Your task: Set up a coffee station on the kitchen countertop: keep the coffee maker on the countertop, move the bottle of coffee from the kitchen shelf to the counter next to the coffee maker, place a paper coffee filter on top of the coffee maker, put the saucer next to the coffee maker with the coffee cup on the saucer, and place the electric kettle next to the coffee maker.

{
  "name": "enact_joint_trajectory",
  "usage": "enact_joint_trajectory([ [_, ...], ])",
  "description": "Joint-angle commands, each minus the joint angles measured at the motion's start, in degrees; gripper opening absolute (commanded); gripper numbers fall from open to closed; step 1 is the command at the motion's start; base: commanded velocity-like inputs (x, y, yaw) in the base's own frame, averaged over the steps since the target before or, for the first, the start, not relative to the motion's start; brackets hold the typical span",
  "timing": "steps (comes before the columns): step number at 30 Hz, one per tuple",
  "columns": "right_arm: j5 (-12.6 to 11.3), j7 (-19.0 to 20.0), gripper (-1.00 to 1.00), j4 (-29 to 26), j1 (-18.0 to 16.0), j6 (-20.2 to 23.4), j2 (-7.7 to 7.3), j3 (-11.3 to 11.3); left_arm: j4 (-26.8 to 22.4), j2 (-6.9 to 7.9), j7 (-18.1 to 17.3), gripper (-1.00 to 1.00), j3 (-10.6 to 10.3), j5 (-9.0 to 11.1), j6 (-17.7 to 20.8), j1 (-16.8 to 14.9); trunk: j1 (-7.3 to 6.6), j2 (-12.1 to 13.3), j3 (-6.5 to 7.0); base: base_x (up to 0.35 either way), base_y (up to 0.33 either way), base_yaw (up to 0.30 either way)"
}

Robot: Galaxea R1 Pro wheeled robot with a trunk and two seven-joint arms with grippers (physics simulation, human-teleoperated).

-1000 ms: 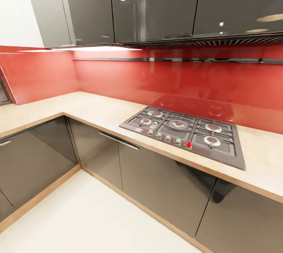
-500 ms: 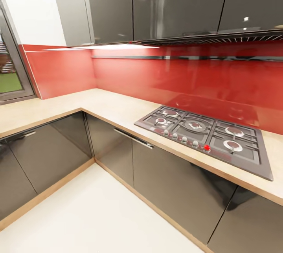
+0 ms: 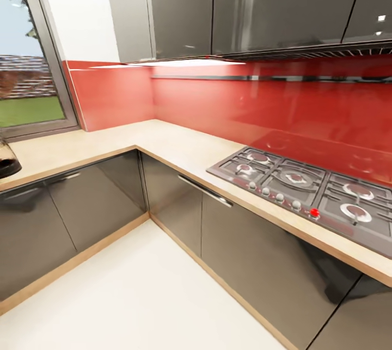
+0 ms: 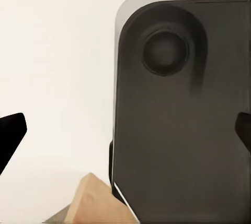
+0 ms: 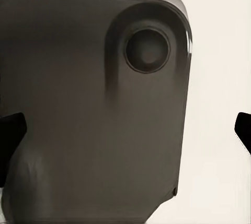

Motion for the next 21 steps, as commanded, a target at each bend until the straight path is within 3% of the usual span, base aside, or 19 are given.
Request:
enact_joint_trajectory([
  [1, 0.0, 0.0, 1.0, 0.0, 0.0, 0.0, 0.0, 0.0, 0.0, -0.06, 0.1, 1.0, 0.1, 0.1, -0.1, 0.0, -0.23, 0.4, 0.09, 0.0, 0.0, 0.258],
  [14, 0.0, 0.1, 1.0, 0.0, 0.0, 0.0, 0.0, 0.1, 0.0, -0.13, 0.1, 1.0, 0.2, 0.2, -0.1, 0.0, -3.09, 5.6, 2.22, 0.0, 0.0, 0.271],
  [21, 0.0, 0.2, 1.0, 0.0, 0.0, 0.0, 0.0, 0.1, 0.0, 0.57, 0.2, 1.0, 0.3, 0.6, 0.0, -0.1, -4.62, 8.4, 3.48, 0.0, 0.0, 0.276],
])
